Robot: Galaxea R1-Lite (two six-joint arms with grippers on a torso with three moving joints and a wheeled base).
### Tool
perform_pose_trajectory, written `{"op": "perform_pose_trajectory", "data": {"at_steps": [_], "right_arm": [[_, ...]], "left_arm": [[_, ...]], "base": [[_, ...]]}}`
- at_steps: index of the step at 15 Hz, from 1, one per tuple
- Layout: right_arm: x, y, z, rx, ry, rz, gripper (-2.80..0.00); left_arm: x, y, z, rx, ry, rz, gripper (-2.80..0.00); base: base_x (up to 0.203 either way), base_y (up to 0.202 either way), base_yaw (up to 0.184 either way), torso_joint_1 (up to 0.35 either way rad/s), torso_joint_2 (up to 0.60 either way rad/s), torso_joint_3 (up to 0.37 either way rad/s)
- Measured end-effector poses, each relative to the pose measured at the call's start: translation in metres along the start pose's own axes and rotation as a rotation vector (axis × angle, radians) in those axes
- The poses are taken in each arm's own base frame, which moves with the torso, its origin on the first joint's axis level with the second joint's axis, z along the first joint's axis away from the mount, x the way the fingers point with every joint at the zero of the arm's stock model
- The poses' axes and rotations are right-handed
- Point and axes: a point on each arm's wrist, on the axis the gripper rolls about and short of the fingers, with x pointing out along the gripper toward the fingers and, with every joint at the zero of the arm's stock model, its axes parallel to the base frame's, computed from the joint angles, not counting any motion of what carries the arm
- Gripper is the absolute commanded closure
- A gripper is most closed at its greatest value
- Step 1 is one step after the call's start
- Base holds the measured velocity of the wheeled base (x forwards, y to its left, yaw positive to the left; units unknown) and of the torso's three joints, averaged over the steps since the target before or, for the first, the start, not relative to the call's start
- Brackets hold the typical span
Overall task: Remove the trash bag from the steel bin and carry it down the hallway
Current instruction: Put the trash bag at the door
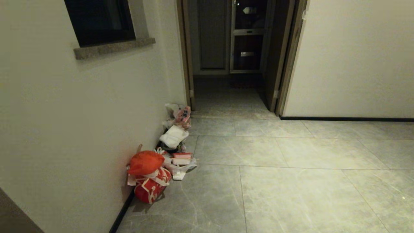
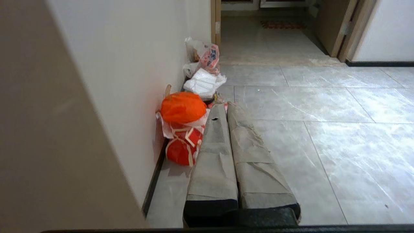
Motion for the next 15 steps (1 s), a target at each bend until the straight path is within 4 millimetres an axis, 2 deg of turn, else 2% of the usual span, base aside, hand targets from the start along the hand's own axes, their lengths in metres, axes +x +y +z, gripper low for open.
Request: {"op": "perform_pose_trajectory", "data": {"at_steps": [15], "right_arm": [[0.0, 0.0, 0.0, 0.0, 0.0, 0.0, 0.0]], "left_arm": [[0.0, 0.0, 0.0, 0.0, 0.0, 0.0, 0.0]], "base": [[0.195, 0.0, 0.002, 0.002, 0.0, 0.002]]}}
